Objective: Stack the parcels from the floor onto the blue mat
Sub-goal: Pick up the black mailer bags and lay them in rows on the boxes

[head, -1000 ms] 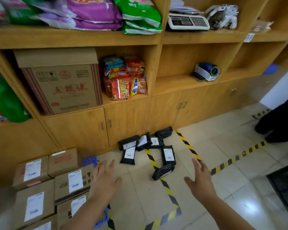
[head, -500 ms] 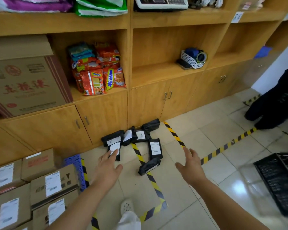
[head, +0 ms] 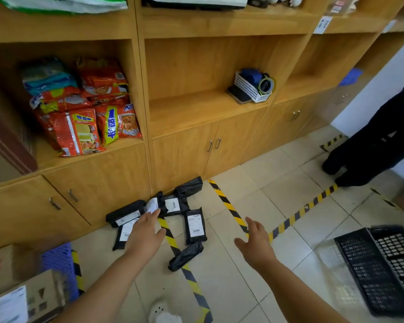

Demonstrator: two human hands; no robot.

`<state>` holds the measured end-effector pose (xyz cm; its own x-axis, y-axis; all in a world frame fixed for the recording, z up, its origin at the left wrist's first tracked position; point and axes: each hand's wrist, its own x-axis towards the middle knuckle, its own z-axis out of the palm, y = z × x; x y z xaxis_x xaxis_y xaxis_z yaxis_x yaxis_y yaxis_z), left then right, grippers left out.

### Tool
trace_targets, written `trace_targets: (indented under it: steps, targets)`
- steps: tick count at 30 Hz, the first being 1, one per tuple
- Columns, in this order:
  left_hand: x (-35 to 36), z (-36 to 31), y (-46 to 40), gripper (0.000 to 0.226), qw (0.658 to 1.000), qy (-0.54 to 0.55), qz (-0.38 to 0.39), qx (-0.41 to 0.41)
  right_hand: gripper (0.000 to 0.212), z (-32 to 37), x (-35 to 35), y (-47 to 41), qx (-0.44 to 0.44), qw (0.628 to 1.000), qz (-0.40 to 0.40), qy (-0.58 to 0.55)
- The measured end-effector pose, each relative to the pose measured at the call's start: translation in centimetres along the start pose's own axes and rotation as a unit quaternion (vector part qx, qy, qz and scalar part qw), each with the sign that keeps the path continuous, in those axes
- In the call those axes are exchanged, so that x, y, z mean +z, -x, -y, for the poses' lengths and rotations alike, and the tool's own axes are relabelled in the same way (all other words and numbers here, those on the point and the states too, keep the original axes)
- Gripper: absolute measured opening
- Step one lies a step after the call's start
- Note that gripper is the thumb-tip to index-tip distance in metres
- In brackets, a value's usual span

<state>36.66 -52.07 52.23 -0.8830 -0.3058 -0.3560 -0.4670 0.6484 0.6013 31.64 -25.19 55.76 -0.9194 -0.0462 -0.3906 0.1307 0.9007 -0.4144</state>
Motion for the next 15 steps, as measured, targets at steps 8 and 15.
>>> trace_targets:
  steps: [8,15]
  targets:
    - [2.3,-4.4,-7.5,0.06,0.999,0.006,0.027,-0.038,0.069,-0.7,-3.3,-10.1,-0.018,0.999,0.039,0.006]
    - [7.1,-8.9,-13.5,0.057,0.992,0.029,0.016,-0.123,0.069,-2.3,-5.3,-22.3,-0.06,0.99,0.128,0.021]
